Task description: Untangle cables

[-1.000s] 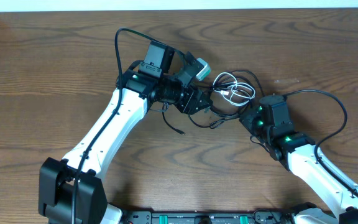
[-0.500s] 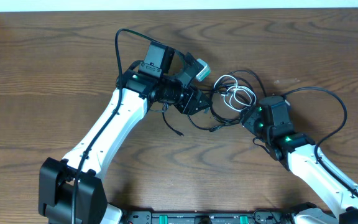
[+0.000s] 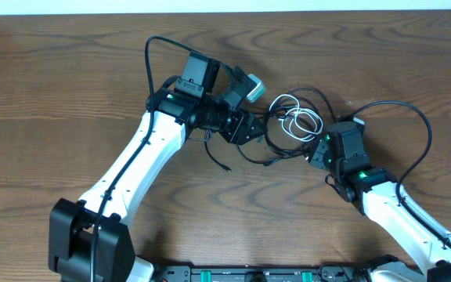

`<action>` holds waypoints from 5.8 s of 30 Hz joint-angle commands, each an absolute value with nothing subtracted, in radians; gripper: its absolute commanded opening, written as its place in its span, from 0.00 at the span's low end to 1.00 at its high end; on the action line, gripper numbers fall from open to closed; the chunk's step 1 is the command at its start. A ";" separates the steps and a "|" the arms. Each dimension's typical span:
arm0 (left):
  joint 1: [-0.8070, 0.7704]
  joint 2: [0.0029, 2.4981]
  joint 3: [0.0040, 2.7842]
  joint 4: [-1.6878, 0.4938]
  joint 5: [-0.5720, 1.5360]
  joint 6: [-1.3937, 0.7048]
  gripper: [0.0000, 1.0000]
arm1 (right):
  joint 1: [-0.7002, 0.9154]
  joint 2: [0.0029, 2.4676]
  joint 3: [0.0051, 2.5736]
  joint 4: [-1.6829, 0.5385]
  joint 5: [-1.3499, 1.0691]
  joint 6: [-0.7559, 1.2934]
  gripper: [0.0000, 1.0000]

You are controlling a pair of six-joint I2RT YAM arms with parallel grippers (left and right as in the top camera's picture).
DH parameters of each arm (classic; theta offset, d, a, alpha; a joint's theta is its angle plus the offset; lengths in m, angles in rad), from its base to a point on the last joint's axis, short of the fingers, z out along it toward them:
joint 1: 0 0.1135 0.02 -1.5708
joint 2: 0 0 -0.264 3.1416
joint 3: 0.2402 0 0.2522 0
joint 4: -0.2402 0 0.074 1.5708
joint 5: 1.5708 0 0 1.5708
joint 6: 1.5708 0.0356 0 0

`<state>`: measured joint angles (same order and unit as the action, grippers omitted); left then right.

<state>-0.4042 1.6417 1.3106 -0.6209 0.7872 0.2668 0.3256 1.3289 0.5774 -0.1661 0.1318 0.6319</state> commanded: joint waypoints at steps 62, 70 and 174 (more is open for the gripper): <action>-0.407 1.647 1.325 -0.625 0.799 0.276 0.53 | 0.085 1.527 0.675 -0.136 -0.427 0.272 0.01; -0.407 1.647 1.325 -0.625 0.792 0.277 0.54 | 0.123 1.527 0.805 -0.302 -0.299 0.253 0.01; -0.423 1.647 1.324 -0.628 0.714 0.272 0.53 | 0.160 1.528 0.831 -0.310 -0.491 0.543 0.01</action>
